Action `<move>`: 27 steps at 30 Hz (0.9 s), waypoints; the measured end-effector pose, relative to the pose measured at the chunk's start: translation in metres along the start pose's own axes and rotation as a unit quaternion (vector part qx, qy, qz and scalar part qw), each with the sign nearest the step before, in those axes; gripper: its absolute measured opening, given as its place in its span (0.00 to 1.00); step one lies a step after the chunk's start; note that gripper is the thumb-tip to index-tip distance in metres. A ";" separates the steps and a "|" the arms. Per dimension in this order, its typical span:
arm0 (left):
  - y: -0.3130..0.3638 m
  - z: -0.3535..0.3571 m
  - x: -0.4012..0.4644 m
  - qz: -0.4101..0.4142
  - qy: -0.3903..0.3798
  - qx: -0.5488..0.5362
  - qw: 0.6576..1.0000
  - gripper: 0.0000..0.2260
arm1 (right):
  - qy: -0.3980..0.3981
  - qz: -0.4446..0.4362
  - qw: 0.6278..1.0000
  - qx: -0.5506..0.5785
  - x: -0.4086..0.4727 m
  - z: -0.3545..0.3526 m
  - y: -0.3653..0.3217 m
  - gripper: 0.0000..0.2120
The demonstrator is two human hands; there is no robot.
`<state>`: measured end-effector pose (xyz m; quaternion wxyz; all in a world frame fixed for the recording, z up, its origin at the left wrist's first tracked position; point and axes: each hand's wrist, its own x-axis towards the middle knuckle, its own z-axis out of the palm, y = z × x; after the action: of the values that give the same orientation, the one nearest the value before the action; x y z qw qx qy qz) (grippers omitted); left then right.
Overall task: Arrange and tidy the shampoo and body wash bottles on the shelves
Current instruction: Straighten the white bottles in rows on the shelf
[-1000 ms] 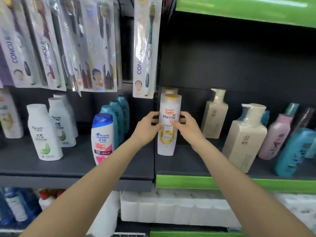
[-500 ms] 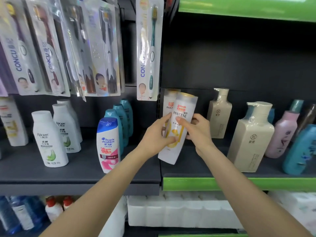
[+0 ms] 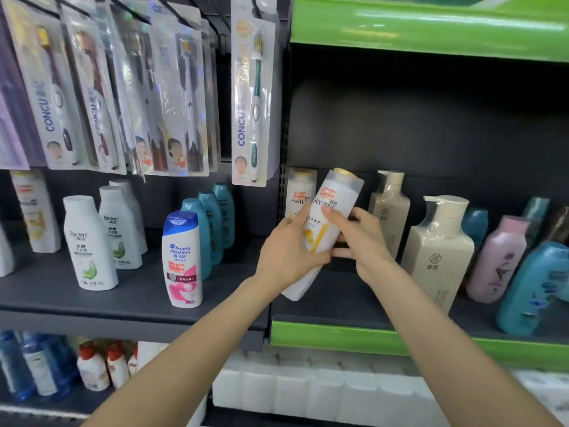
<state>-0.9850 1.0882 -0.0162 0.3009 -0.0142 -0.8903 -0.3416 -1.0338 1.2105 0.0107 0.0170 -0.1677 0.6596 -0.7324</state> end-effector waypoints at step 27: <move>-0.032 -0.042 -0.031 -0.081 -0.127 -0.162 0.975 0.25 | -0.162 0.039 0.980 0.108 0.007 -0.008 0.014 0.17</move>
<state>-0.9448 1.0434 -0.0283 0.1503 -0.0338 -0.8525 -0.4995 -1.0452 1.2143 -0.0024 0.1706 -0.2553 0.5715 -0.7610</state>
